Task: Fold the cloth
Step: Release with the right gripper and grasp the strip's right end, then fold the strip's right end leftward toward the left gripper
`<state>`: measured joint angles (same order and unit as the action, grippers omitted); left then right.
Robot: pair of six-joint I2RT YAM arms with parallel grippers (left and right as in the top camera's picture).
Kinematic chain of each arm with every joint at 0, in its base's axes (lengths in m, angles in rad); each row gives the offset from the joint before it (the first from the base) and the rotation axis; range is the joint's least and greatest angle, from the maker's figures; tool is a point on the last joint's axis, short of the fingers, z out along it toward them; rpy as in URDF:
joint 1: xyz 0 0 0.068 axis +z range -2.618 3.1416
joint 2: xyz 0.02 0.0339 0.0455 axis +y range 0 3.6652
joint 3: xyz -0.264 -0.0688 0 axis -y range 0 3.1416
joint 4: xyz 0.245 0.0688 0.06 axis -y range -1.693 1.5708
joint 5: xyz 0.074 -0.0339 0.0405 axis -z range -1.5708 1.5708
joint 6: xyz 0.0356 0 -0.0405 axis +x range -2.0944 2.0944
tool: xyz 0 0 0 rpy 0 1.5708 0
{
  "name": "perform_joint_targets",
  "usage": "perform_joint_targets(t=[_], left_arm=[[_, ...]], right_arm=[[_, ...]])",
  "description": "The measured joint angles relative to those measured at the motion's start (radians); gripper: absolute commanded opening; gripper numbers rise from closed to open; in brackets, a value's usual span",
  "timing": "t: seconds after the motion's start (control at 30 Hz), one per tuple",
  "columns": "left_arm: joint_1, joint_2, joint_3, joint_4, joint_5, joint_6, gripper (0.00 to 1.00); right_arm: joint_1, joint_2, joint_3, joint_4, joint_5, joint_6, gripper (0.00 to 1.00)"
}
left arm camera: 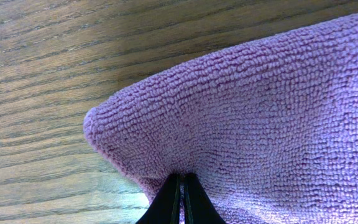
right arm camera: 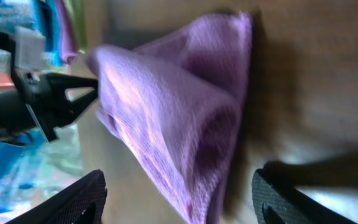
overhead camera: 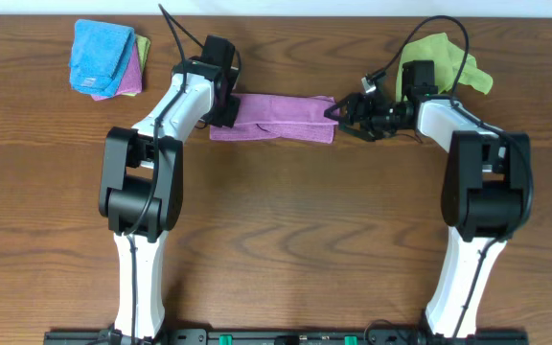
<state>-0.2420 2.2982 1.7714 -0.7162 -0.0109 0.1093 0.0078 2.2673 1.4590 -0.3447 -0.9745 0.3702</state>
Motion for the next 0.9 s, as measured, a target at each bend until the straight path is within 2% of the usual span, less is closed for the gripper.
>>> perform_joint_targets(t=[0.2,0.37,0.47,0.57,0.9], left_arm=[[0.002,0.0,0.0,0.001,0.004,0.0,0.06],[0.003,0.0,0.0,0.001,0.006,0.0,0.06],[0.003,0.0,0.0,0.001,0.007,0.0,0.06],[0.003,0.0,0.0,0.002,0.007,0.0,0.06],[0.003,0.0,0.0,0.002,0.01,-0.004,0.06]], right_arm=[[0.023,0.033,0.017,0.05,-0.045,0.051,0.73],[0.068,0.033,0.018,0.055,-0.016,0.071,0.64],[0.07,0.034,0.018,0.054,0.009,0.072,0.43],[0.064,0.043,0.018,0.056,0.05,0.078,0.02],[0.046,0.061,0.051,0.051,0.084,0.105,0.02]])
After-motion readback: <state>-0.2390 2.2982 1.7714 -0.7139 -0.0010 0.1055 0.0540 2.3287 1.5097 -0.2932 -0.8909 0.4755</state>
